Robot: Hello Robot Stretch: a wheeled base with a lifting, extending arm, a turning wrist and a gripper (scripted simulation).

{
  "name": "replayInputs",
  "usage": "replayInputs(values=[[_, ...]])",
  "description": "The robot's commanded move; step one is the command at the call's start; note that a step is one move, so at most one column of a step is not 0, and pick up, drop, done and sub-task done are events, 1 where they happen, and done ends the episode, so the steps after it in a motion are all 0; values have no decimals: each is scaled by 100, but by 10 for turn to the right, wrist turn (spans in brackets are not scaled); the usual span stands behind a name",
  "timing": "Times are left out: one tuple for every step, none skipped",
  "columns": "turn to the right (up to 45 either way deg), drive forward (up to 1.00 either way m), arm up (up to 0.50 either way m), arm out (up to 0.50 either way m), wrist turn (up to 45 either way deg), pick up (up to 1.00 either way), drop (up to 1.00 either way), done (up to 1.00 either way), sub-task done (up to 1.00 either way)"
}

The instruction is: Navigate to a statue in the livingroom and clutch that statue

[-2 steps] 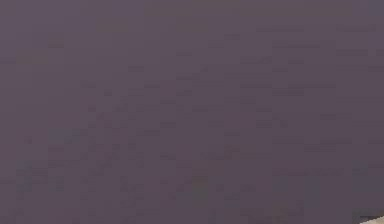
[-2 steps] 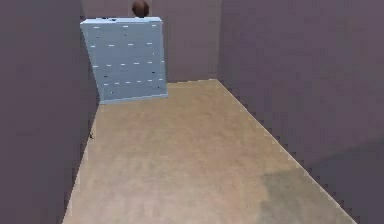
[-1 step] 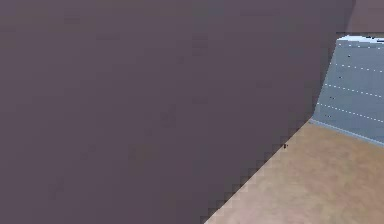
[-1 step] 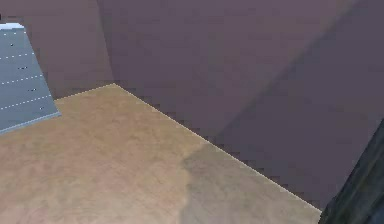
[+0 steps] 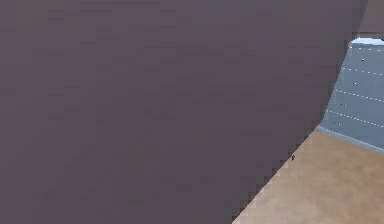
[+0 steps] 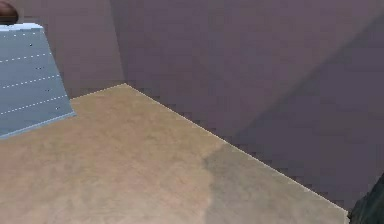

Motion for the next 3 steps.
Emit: replayInputs(values=[[450, 0, 0, 0, 0, 0, 0, 0, 0], [450, 0, 0, 0, 0, 0, 0, 0, 0], [450, 0, 0, 0, 0, 0, 0, 0, 0]])
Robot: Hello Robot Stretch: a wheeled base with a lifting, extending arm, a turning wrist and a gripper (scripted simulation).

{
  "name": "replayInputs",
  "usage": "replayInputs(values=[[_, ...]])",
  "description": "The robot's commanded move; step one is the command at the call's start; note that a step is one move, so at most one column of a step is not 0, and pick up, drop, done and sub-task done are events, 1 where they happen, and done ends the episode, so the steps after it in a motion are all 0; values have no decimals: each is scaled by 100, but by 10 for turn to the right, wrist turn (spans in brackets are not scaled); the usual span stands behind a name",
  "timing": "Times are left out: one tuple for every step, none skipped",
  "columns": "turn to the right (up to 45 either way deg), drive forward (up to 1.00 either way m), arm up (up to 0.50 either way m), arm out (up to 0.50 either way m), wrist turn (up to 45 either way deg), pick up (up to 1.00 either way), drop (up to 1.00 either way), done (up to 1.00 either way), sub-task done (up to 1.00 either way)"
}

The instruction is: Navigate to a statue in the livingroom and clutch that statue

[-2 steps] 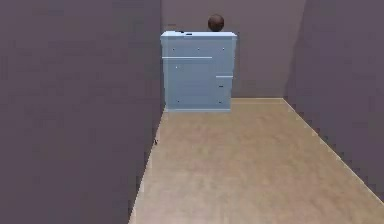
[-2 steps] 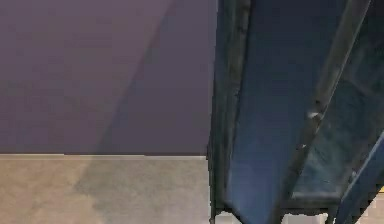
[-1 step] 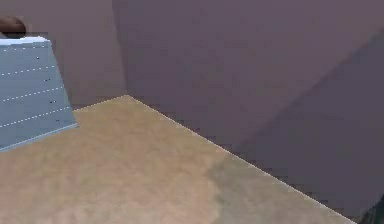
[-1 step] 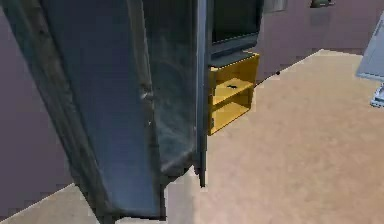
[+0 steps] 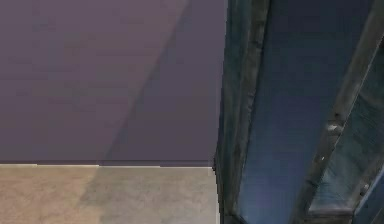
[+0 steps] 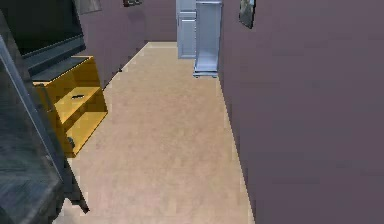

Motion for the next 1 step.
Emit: replayInputs(values=[[0, 5, 0, 0, 0, 0, 0, 0, 0]])
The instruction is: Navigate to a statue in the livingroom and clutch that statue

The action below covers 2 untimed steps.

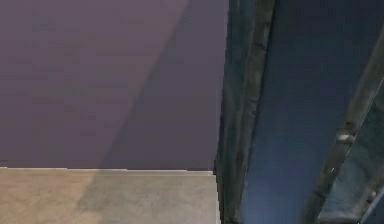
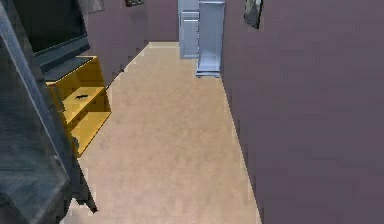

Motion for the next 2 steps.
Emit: replayInputs(values=[[450, 0, 0, 0, 0, 0, 0, 0, 0], [390, 0, 0, 0, 0, 0, 0, 0, 0]])
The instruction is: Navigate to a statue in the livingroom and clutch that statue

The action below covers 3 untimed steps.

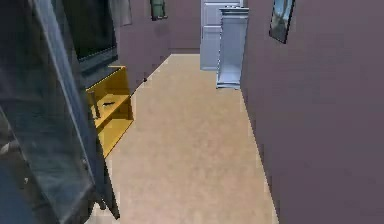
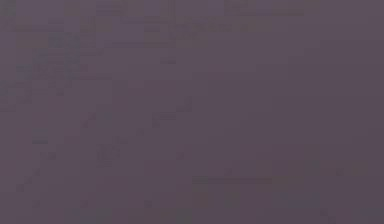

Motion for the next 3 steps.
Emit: replayInputs(values=[[0, 90, 0, 0, 0, 0, 0, 0, 0], [0, 100, 0, 0, 0, 0, 0, 0, 0], [0, 100, 0, 0, 0, 0, 0, 0, 0]])
